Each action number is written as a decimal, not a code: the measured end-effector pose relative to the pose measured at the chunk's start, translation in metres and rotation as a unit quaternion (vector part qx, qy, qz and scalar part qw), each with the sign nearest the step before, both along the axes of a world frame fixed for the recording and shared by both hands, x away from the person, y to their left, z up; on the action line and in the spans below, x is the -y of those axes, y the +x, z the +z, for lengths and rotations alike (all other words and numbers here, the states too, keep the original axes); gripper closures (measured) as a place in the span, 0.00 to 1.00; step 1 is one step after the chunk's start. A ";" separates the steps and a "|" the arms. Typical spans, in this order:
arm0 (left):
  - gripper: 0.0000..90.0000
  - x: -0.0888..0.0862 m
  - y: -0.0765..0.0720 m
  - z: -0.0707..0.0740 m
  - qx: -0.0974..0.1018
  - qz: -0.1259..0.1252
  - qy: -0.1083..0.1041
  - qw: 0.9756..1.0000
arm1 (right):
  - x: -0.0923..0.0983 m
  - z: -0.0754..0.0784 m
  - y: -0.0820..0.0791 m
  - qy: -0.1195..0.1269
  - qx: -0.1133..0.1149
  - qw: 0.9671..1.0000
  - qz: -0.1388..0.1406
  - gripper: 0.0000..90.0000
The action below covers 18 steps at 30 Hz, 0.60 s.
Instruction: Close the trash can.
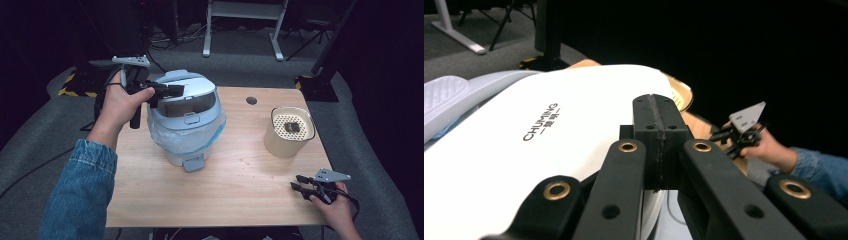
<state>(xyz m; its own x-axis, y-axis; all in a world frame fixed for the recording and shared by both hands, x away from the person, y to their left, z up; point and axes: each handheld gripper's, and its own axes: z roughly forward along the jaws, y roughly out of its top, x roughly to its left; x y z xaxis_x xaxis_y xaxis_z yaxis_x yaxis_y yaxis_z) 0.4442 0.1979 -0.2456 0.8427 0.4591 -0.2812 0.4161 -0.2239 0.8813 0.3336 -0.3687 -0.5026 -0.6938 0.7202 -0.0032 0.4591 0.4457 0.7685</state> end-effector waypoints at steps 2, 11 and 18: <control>1.00 0.002 -0.001 -0.001 0.003 0.000 0.010 1.000 | 0.000 0.000 0.000 0.000 0.000 1.000 0.000 0.64; 1.00 0.012 -0.001 -0.009 0.016 -0.004 0.046 0.999 | -0.001 0.000 0.000 0.000 0.000 1.000 0.000 0.64; 1.00 0.023 -0.005 -0.020 0.023 -0.009 0.101 0.995 | 0.000 0.000 0.000 0.001 -0.001 1.000 0.001 0.64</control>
<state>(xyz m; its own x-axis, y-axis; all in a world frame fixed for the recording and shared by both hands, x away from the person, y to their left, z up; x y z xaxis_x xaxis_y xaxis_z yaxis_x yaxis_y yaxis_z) 0.4396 0.1753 -0.2651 0.8608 0.4878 -0.1456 0.3709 -0.4051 0.8357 0.3335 -0.3682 -0.5027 -0.6947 0.7193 -0.0016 0.4594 0.4454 0.7685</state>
